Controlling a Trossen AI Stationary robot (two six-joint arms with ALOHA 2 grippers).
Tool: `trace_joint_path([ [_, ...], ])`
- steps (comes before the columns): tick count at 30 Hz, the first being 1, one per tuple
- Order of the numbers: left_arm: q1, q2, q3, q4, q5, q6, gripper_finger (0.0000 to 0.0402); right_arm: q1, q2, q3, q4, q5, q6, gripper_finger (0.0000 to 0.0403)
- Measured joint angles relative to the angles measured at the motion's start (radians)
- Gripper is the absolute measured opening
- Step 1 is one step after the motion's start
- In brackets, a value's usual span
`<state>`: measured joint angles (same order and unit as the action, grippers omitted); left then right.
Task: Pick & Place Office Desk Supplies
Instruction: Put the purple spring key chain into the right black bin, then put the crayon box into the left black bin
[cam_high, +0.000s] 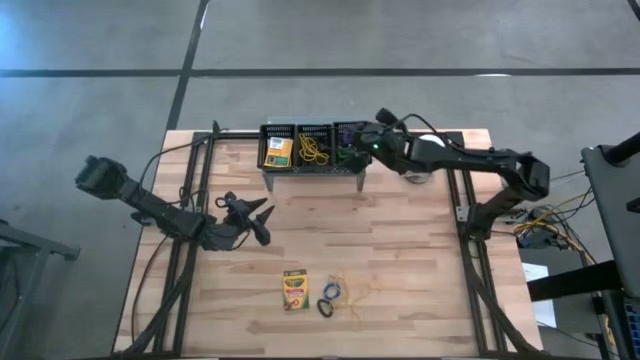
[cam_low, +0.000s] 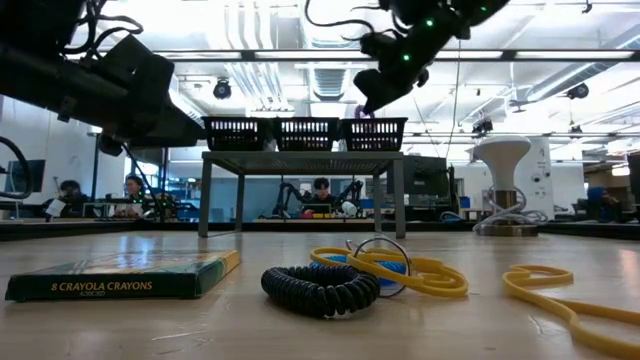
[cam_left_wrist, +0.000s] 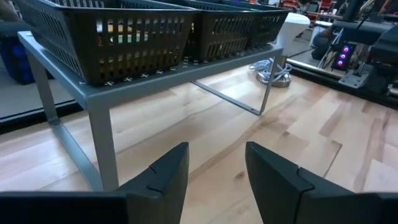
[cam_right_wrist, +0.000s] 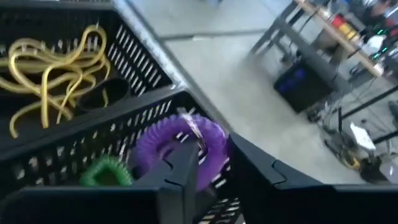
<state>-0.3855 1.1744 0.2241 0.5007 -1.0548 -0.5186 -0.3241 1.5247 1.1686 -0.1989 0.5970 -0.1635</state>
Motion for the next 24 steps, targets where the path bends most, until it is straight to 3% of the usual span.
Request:
trace_joint_path([
  [9, 0.0, 0.0, 0.0, -0.001, 0.035, -0.009, 0.0163, 0.003, 0.046, 0.155, -0.256, -0.075, 0.034, 0.0162],
  [14, 0.0, 0.0, 0.0, -0.003, 0.081, -0.009, 0.0163, 0.051, -0.023, 0.173, -0.303, -0.106, 0.027, 0.0178],
  [21, 0.0, 0.002, 0.004, 0.001, 0.236, 0.04, 0.0163, 0.226, -0.18, -0.048, -0.262, -0.42, 0.15, 0.0176],
  [24, 0.0, 0.019, 0.034, 0.002, 0.334, 0.119, 0.0163, 0.327, -0.232, -0.188, -0.178, -0.461, 0.199, 0.0171],
])
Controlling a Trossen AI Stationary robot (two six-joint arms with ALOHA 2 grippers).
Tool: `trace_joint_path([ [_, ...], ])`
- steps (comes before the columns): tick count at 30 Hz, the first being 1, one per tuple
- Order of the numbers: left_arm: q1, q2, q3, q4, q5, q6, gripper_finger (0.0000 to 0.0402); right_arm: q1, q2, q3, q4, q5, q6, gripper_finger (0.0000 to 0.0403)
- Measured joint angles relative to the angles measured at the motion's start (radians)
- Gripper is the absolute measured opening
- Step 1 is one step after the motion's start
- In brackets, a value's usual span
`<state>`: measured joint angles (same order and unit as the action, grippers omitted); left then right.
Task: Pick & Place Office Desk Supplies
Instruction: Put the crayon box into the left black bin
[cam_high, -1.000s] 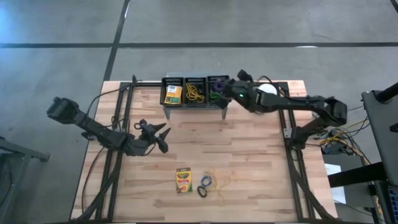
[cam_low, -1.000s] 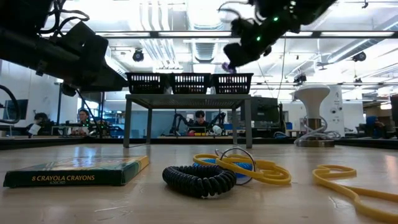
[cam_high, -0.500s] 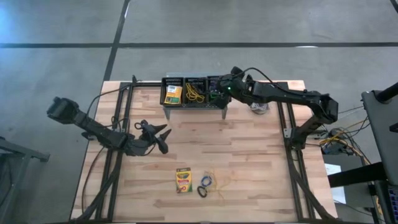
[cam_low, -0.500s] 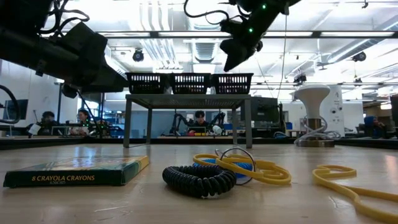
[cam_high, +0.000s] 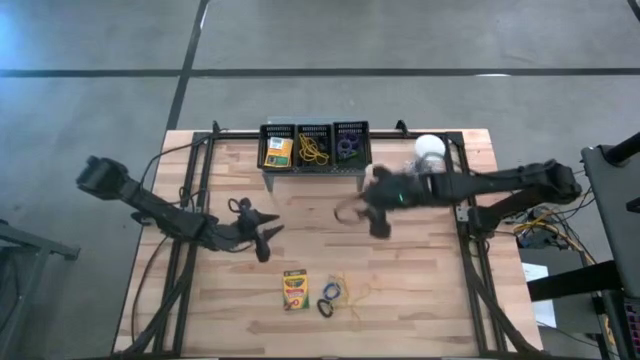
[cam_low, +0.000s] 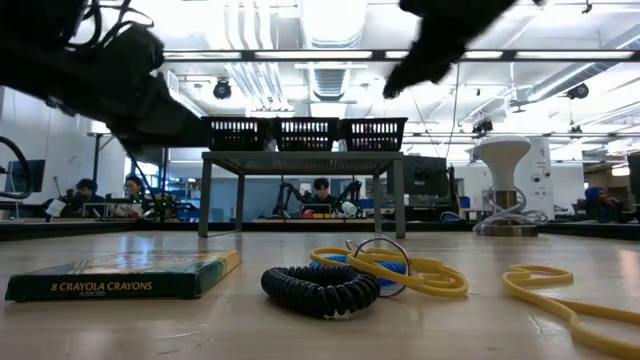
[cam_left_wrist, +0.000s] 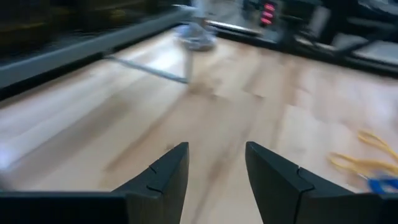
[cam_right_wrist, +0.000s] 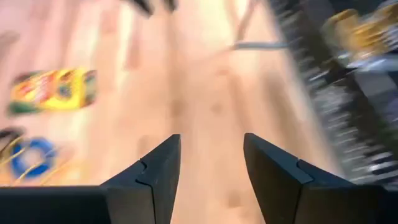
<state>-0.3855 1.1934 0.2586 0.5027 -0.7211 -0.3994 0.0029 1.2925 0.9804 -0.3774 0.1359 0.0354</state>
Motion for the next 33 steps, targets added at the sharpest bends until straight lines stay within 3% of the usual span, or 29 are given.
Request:
trace_joint_path([
  [4, -0.005, 0.073, 0.08, -0.03, 0.093, 0.087, 0.0163, 0.123, -0.028, -0.182, 0.18, 0.0, 0.084, 0.0165],
  [8, -0.014, 0.163, 0.227, -0.245, 0.144, 0.097, 0.0163, 0.201, -0.008, -0.353, 0.466, 0.001, 0.149, 0.016],
  [13, -0.01, 0.216, 0.433, -0.65, 0.323, -0.127, 0.0163, 0.228, 0.108, -0.529, 0.906, 0.004, 0.156, 0.0154],
  [16, -0.008, 0.222, 0.491, -0.771, 0.447, -0.246, 0.0163, 0.223, 0.203, -0.577, 1.084, 0.03, 0.126, 0.015],
  [21, -0.024, 0.223, 0.437, -0.693, 0.508, -0.394, 0.0163, 0.223, 0.357, -0.56, 1.243, 0.086, 0.041, 0.0148],
  [27, -0.037, 0.267, 0.304, -0.431, 0.506, -0.421, 0.0163, 0.223, 0.509, -0.458, 1.271, 0.102, 0.01, 0.0144],
  [33, -0.058, 0.352, 0.301, -0.442, 0.579, -0.416, 0.0163, 0.223, 0.631, -0.342, 1.278, 0.092, -0.018, 0.0137],
])
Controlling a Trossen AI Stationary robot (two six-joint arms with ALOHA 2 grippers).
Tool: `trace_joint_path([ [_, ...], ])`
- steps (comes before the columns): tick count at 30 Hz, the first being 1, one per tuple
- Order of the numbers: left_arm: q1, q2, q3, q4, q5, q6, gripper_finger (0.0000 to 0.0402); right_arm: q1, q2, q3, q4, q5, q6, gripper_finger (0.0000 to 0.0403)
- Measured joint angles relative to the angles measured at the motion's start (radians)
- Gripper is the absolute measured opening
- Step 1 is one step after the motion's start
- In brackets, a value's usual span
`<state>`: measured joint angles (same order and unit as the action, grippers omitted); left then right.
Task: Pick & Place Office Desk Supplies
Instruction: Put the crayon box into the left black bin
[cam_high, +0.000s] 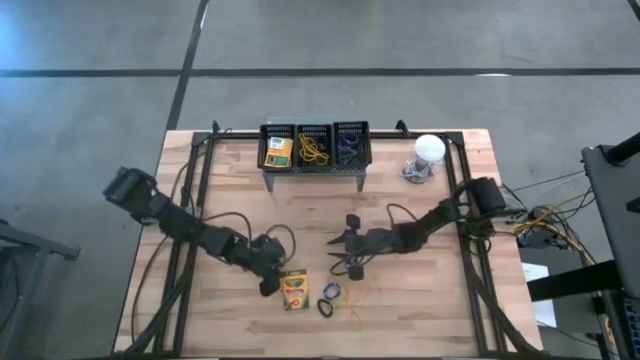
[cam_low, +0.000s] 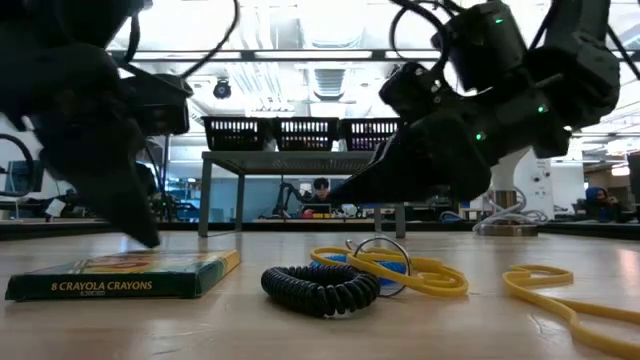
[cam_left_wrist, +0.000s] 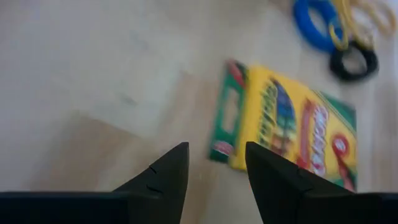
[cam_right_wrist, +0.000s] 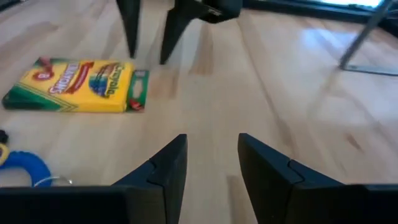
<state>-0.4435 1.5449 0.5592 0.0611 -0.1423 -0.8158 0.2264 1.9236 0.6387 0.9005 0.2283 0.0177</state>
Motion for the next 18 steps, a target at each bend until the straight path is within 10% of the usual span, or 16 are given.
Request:
trace_joint_path([
  [6, -0.071, 0.0, 0.097, -0.231, 0.068, -0.082, 0.0145, 0.0, 0.077, 0.127, -0.07, -0.081, -0.025, 0.0135],
  [18, -0.307, -0.022, 0.04, -0.164, -0.161, -0.404, 0.0051, -0.002, -0.034, 0.319, -0.607, -0.132, -0.117, 0.0201],
])
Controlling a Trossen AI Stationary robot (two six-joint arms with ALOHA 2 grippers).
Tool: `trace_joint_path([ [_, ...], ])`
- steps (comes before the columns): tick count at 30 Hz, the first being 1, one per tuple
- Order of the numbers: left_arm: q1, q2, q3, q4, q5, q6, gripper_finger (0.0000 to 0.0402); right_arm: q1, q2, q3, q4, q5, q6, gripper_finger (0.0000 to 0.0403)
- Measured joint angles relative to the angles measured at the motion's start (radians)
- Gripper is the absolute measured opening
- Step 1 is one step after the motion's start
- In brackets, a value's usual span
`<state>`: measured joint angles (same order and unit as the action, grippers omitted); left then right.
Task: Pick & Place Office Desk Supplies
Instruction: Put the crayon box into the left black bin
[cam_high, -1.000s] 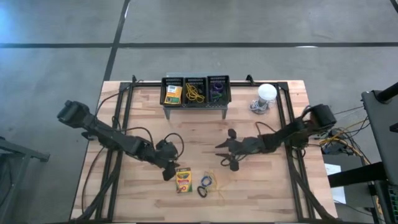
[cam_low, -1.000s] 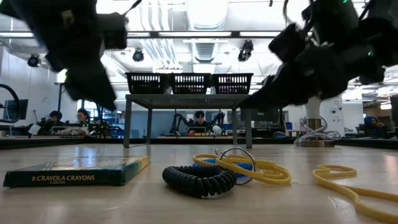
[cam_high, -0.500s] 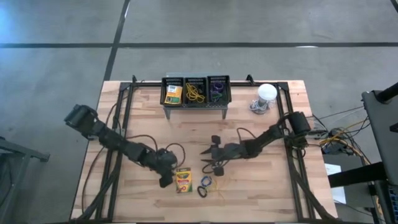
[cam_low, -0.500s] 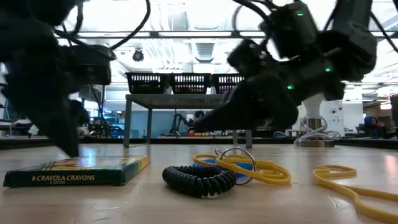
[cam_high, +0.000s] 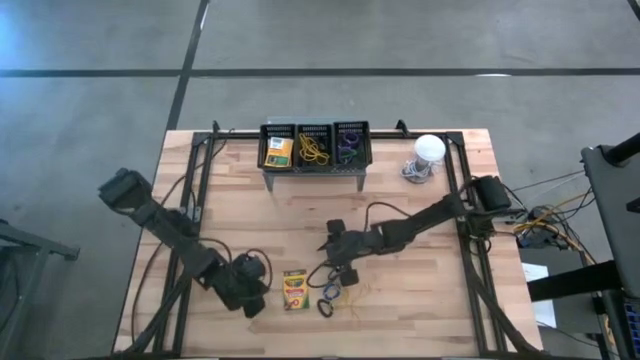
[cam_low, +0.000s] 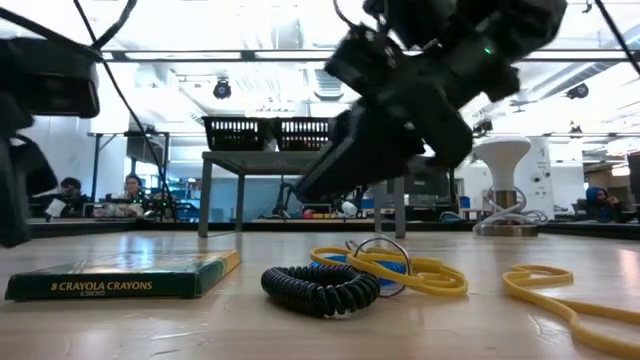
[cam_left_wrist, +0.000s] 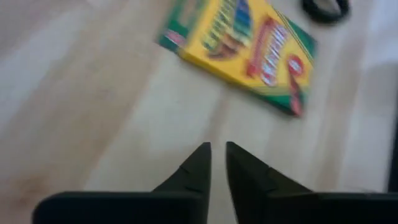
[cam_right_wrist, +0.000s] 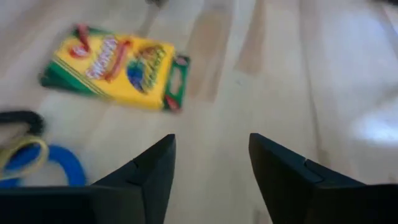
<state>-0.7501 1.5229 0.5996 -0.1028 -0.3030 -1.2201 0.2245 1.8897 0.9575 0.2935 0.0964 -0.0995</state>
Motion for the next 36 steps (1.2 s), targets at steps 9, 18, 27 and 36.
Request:
trace_joint_path([
  [9, -0.035, 0.077, -0.008, 0.181, -0.088, 0.088, 0.0004, 0.009, -0.011, 0.052, -0.149, -0.227, 0.048, 0.0219],
  [18, -0.064, 0.079, 0.001, 0.198, -0.025, 0.119, 0.0005, 0.06, 0.051, 0.05, -0.116, -0.327, 0.269, 0.0219],
  [27, -0.066, 0.157, -0.022, 0.28, -0.085, 0.09, 0.0005, 0.089, 0.158, 0.154, -0.074, -0.247, 0.303, 0.0219],
  [36, -0.026, 0.227, -0.022, 0.386, -0.167, 0.09, 0.0005, 0.089, 0.229, 0.345, -0.331, -0.141, 0.33, 0.0219],
])
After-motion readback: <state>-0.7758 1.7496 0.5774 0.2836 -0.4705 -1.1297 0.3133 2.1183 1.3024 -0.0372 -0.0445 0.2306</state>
